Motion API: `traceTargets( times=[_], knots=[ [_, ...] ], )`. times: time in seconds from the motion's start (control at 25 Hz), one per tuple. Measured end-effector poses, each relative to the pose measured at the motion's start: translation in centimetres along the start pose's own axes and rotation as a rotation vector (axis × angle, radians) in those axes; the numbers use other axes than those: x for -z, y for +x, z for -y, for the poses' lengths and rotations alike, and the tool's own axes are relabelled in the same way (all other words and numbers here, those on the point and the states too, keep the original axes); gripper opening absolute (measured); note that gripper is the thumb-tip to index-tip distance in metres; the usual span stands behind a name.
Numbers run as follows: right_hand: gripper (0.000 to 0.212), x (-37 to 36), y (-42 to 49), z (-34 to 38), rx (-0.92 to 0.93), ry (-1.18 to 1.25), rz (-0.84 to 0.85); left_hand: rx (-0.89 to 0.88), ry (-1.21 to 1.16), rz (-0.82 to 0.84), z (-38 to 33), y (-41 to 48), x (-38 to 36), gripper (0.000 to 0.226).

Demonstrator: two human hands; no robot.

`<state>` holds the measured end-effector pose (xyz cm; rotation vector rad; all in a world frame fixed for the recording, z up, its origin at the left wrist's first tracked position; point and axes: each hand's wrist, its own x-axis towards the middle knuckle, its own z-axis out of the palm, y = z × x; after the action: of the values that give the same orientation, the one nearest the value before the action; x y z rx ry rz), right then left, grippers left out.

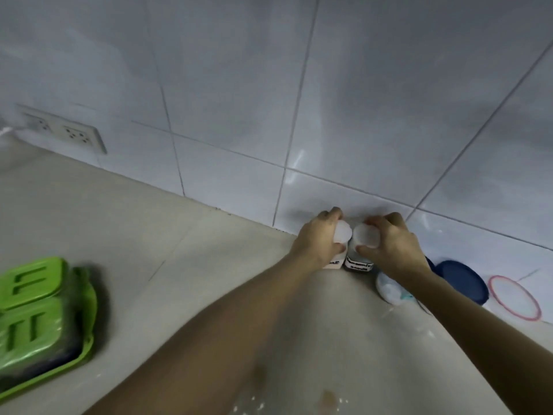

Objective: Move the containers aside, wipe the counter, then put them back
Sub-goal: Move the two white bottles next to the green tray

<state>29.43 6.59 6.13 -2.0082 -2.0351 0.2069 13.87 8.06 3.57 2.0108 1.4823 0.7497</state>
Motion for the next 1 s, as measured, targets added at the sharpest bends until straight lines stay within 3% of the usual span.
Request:
traceTargets(
  times=[0.24, 0.48, 0.68, 1.0],
  knots=[
    [0.052, -1.2, -0.4, 8.0, 0.091, 0.224, 0.056, 0.092, -0.063, -0.057, 6.6, -7.9, 11.4, 0.051],
    [0.056, -5.9, -1.6, 21.6, 0.355, 0.269, 0.226, 0.252, 0.102, -0.164, 14.8, -16.6, 21.6, 0.053],
    [0.055, -8.8, -2.6, 29.2, 0.421, 0.341, 0.26, 0.358, 0.133, -0.269, 18.9, -19.9, 25.1, 0.056],
    [0.06, -10.8, -3.2, 31.1, 0.524, 0.289, 0.292, 0.352, 0.173, -0.206, 20.2, -20.1, 24.5, 0.06]
  ],
)
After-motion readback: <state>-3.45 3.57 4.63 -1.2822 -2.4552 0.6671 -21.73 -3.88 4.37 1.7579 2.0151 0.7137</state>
